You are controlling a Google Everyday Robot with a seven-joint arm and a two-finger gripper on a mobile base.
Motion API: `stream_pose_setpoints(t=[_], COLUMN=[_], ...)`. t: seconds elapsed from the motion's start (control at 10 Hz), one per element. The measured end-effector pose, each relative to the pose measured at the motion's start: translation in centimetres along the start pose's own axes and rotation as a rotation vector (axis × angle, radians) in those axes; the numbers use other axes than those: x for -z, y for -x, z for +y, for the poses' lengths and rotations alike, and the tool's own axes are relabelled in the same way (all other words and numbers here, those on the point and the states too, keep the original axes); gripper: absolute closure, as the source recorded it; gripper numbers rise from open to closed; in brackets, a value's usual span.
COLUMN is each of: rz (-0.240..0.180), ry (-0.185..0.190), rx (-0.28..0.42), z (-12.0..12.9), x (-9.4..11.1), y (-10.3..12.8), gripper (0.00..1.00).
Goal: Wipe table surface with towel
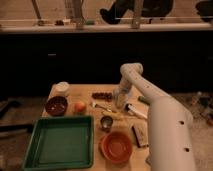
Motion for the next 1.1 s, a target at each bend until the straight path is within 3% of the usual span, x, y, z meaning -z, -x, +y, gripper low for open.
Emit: stream_pose_setpoints(t=[0.5, 1.1], rz=[0.055, 0.057], ry=[0.016, 0.018], rx=[0.052, 0.073], z=[0.9, 0.9], x=[-1.5, -1.2], y=[0.7, 1.0], gripper=[0.24, 0.83])
